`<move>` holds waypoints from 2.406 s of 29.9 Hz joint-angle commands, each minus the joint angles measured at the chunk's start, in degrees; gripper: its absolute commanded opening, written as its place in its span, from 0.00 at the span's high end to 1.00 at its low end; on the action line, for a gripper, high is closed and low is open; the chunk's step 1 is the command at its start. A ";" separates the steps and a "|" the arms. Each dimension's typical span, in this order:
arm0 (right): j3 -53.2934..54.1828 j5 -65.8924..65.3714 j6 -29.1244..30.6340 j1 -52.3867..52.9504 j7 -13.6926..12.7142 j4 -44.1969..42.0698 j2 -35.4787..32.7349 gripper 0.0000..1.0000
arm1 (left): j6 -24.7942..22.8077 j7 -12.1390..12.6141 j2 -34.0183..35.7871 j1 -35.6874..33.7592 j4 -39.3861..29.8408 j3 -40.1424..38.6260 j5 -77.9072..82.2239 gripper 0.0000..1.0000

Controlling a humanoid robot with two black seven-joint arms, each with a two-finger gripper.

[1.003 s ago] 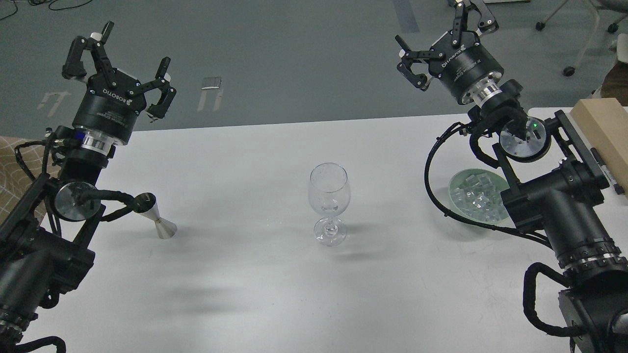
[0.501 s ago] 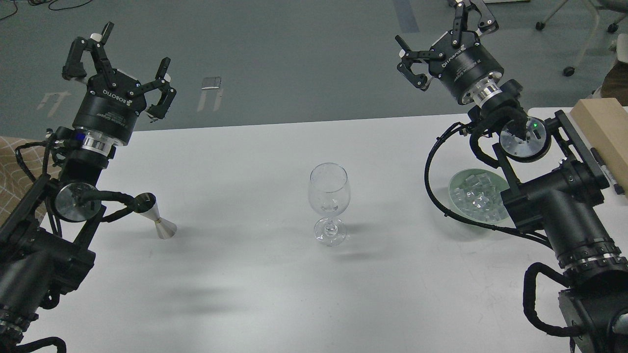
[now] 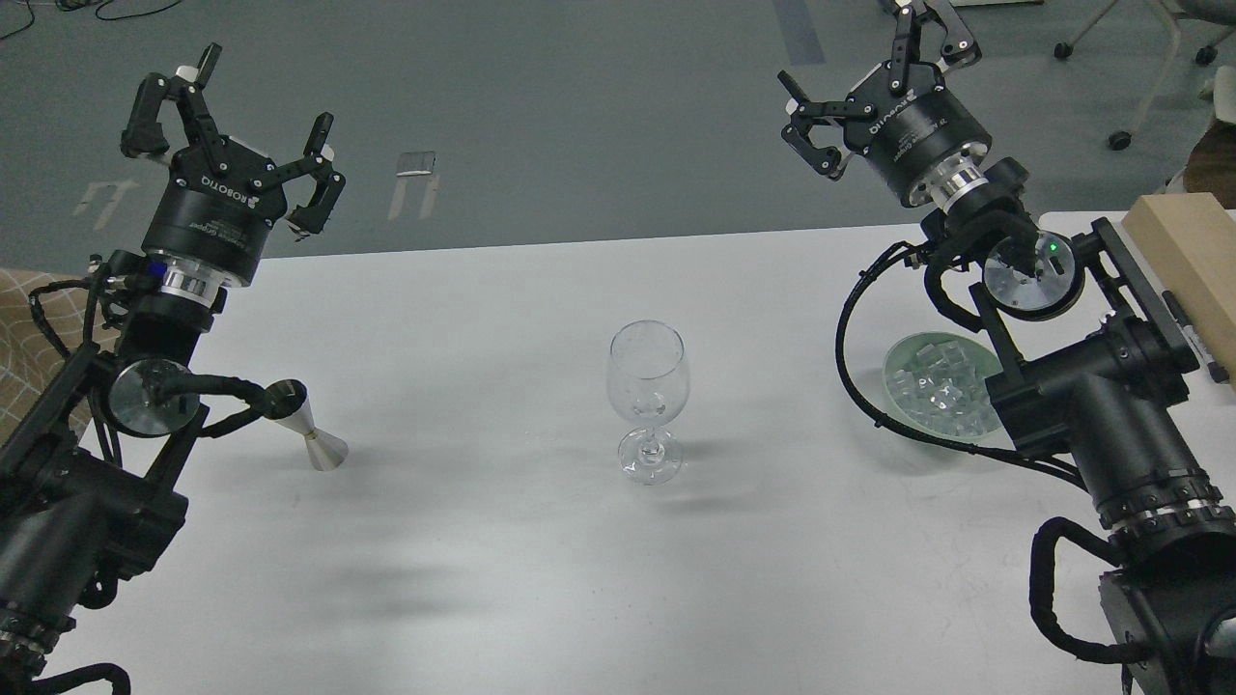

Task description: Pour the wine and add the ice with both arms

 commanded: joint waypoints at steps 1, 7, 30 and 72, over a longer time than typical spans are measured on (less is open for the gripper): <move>-0.09 0.00 0.00 0.09 -0.02 0.00 0.00 0.00 | -0.20 0.14 0.03 0.07 0.03 0.07 0.00 0.02; -0.09 0.00 -0.09 0.09 -0.02 0.00 0.00 0.00 | -0.78 0.31 0.21 0.07 0.03 -0.01 0.00 0.02; -0.17 0.00 -0.18 -0.18 -0.02 -0.09 0.00 0.00 | -0.78 9.70 6.18 1.65 -2.43 -1.16 -9.73 0.02; -0.35 0.00 -0.18 -3.52 -0.02 0.08 0.00 0.00 | -0.78 12.44 13.22 45.77 -25.11 -25.59 -22.85 0.05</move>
